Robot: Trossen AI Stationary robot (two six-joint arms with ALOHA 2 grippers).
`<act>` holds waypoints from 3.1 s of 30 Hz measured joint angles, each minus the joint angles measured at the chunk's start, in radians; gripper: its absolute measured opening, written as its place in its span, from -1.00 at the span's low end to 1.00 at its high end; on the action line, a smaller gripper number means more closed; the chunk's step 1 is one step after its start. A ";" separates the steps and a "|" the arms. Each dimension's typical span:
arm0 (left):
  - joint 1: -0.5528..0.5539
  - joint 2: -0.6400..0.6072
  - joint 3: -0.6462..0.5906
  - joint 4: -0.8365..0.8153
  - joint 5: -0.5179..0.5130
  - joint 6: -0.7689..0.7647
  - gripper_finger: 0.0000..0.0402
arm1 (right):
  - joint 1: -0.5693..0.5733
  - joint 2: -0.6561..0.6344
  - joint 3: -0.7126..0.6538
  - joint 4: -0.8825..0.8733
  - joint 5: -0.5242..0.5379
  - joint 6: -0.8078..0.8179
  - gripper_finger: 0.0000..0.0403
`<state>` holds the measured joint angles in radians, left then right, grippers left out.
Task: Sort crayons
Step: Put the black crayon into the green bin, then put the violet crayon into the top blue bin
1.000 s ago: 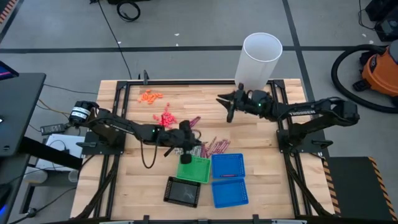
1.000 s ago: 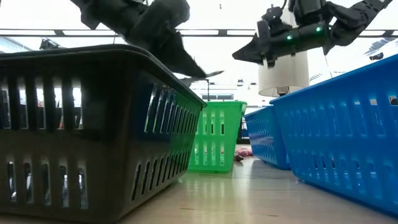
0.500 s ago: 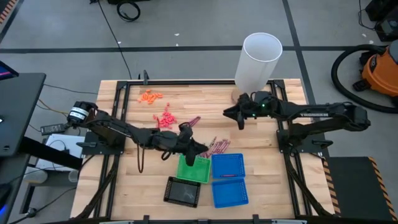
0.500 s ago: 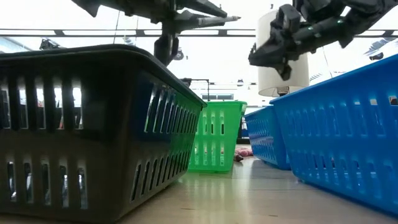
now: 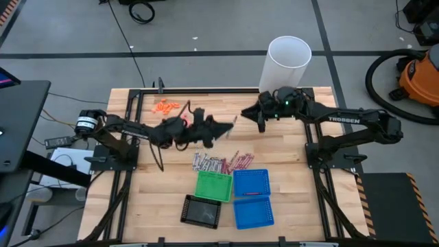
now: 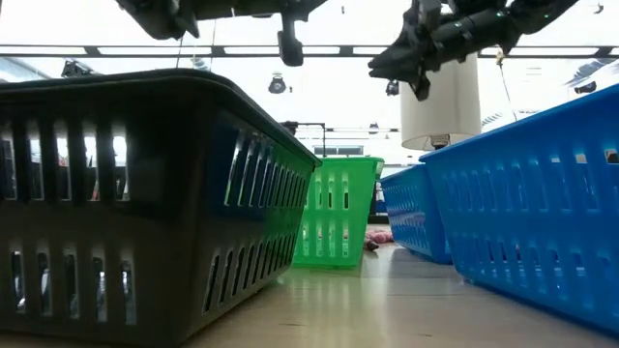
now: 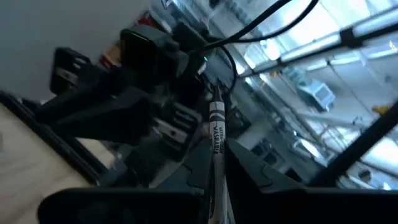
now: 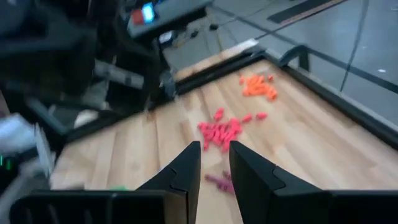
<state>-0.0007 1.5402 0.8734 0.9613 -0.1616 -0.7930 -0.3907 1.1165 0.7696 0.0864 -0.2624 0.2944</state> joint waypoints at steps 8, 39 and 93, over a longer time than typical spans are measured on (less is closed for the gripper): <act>0.086 0.000 0.000 -0.226 0.244 0.002 -0.81 | -0.038 -0.050 0.037 -0.186 -0.020 0.095 -0.54; -0.045 0.010 0.000 -0.877 0.379 -0.001 -0.81 | -0.144 -0.029 0.036 -0.392 -0.351 -0.040 -0.55; -0.172 0.110 0.177 -1.195 0.285 0.307 -0.21 | -0.065 -0.023 0.036 -0.380 -0.328 -0.071 -0.55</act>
<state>-0.1723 1.6498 1.0508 -0.2332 0.1232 -0.4862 -0.4558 1.0933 0.8051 -0.2937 -0.5903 0.2234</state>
